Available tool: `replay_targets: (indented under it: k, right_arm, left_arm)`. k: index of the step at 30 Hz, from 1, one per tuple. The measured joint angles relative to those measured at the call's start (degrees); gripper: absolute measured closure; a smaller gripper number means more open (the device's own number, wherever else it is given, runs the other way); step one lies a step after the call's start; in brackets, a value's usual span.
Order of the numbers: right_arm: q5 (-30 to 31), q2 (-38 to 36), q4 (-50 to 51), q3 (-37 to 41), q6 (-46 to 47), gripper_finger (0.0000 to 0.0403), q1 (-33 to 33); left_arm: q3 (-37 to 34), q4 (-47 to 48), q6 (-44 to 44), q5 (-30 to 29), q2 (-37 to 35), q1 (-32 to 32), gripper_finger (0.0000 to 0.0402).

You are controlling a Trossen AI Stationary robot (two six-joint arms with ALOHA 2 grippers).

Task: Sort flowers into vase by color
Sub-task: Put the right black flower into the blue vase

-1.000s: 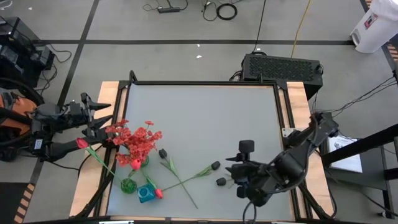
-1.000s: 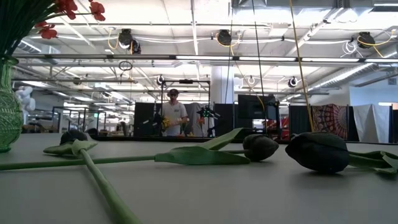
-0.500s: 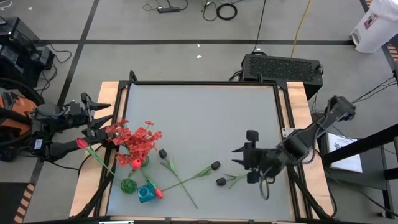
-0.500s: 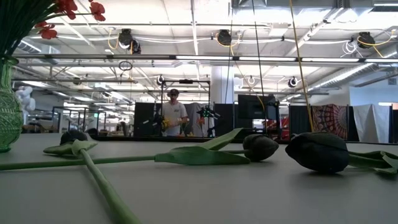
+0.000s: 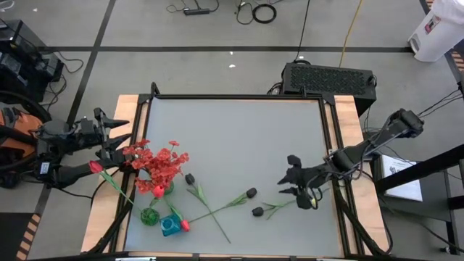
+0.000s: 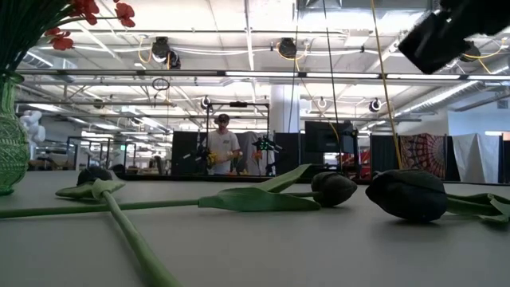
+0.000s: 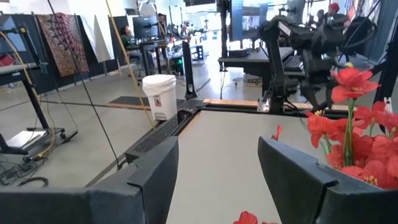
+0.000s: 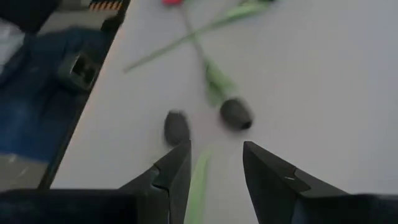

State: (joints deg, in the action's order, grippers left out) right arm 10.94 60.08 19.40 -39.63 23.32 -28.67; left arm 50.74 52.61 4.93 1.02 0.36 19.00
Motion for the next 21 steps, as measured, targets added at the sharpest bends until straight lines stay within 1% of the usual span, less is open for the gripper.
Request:
replay_targets:
  k: [2, 6, 9, 16, 21]
  right_arm:
    - [-2.2, 1.7, 0.2, 0.1, 0.0, 0.0266, 0.1]
    - [-3.4, 5.7, 0.0, 0.1, -3.1, 0.0266, 0.1]
    - [-4.2, 8.8, -2.7, 0.1, -3.9, 0.0266, 0.1]
    - [-11.6, 15.1, -7.9, 0.1, 0.0, 0.0266, -0.3]
    - [-12.8, 19.4, -7.9, 0.1, 0.2, 0.0266, -1.7]
  left_arm:
    - [0.0, -0.1, 0.0, 0.0, 0.0, 0.0, 0.0173]
    - [0.0, -0.2, 0.0, 0.0, 0.0, 0.0, 0.0173]
    - [0.0, 0.5, 0.0, 0.0, 0.0, 0.0, 0.0173]
    - [0.0, 0.7, -0.1, 0.0, 0.0, 0.0, 0.0173]
    - [0.0, 0.7, -0.1, 0.0, 0.0, 0.0, 0.0173]
